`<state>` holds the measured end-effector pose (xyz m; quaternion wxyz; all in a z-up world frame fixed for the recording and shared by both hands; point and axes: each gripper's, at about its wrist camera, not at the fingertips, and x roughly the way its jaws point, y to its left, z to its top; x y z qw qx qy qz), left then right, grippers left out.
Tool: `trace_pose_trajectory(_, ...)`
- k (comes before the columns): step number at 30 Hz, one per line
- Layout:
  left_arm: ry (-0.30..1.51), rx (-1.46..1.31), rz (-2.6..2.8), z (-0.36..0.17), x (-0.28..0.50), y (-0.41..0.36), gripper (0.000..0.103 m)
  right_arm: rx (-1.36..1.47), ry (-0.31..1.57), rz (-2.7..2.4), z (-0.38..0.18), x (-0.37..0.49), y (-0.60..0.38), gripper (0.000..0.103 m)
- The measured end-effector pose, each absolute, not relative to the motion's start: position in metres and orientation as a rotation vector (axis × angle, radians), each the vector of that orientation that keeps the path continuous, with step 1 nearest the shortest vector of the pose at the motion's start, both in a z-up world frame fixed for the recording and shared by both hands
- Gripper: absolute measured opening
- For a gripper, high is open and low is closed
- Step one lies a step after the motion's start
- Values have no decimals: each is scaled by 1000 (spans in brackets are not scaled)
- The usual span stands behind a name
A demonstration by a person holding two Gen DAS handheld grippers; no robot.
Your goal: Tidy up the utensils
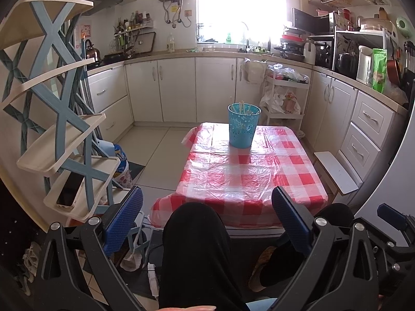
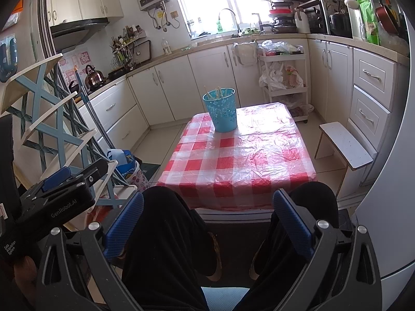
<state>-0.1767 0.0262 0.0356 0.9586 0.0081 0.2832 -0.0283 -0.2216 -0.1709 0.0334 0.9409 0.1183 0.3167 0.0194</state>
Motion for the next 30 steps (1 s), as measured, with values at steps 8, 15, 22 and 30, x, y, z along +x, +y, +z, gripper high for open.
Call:
trace_pose_trajectory(8, 579, 9, -62, 35, -176, 26, 96, 241, 650, 41, 31, -223, -169, 96)
trace_pose_trajectory(15, 576, 9, -71, 29, -176, 27, 96, 243, 652, 42, 32, -223, -169, 96)
trace_pose_trajectory(22, 557, 32, -106, 31, -181, 24, 96, 237, 648, 42, 28, -228, -164, 96)
trace_pose_trajectory(30, 590, 9, -99, 31, -177, 28, 95, 234, 648, 45, 28, -230, -163, 96)
